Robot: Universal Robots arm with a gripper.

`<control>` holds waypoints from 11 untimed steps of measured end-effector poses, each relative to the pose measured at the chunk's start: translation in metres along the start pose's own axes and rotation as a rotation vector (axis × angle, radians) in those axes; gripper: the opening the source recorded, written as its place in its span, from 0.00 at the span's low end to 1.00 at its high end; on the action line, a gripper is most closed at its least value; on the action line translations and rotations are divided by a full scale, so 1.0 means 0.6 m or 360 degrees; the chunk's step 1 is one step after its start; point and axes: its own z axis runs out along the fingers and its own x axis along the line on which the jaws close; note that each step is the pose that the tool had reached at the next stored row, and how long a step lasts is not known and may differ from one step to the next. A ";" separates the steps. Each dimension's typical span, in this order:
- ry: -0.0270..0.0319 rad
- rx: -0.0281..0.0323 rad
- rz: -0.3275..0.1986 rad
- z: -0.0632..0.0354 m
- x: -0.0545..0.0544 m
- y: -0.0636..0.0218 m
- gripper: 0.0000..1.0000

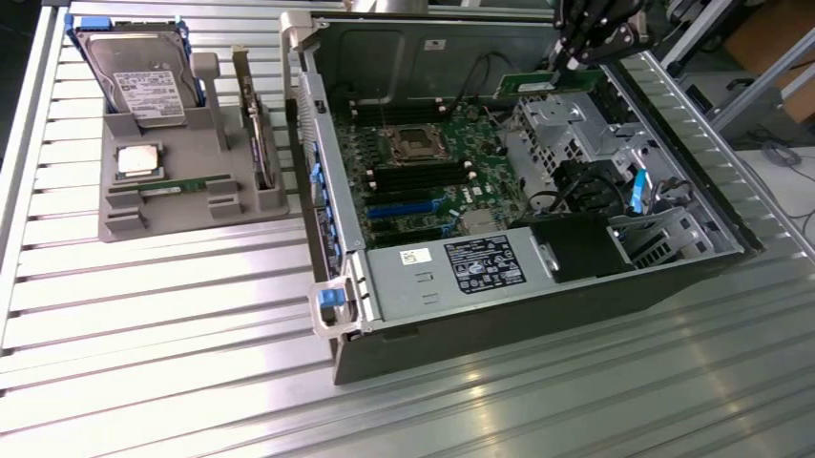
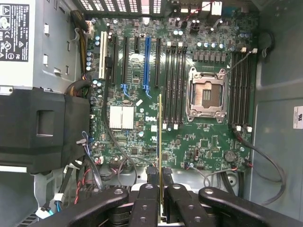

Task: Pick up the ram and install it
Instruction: 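Insert the ram into the slot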

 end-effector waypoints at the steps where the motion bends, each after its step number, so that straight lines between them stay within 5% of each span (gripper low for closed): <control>1: 0.00000 0.00000 0.0000 0.000 0.000 0.000 0.14; 11: -0.00001 0.00000 0.0000 0.003 0.000 0.000 0.14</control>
